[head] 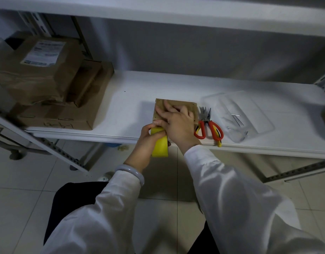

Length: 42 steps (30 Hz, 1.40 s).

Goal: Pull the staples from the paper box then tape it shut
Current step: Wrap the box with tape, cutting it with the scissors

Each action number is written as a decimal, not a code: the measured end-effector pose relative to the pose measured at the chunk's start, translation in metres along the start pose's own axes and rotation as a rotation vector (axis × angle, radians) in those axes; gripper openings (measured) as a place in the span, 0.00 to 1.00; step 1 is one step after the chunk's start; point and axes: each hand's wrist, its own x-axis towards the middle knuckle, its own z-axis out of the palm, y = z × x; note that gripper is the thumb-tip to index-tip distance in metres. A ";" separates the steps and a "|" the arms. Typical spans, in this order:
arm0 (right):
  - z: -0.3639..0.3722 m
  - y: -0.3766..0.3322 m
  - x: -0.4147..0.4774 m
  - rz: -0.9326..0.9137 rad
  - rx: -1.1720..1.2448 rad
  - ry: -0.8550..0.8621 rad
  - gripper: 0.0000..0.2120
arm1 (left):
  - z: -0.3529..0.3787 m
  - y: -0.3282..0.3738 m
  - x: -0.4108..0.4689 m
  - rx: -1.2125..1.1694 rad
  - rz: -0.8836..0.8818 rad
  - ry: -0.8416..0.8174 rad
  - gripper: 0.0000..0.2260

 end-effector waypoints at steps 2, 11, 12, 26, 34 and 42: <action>-0.001 -0.001 0.000 -0.004 -0.006 -0.010 0.21 | 0.001 0.004 0.001 0.019 -0.043 0.021 0.06; -0.003 -0.001 -0.001 -0.018 -0.028 -0.010 0.20 | 0.003 -0.011 0.006 0.232 0.002 0.091 0.08; -0.002 0.000 -0.001 -0.017 -0.007 -0.006 0.21 | 0.003 -0.015 0.007 0.259 0.015 0.115 0.11; -0.034 0.051 -0.010 0.481 0.566 0.566 0.11 | -0.001 -0.018 0.011 0.092 0.078 0.167 0.11; -0.002 0.081 -0.026 0.724 -0.179 -0.021 0.21 | -0.001 -0.020 0.009 0.098 0.043 0.172 0.10; -0.010 0.084 -0.030 0.771 0.220 0.057 0.16 | -0.002 -0.022 0.012 0.127 0.046 0.161 0.10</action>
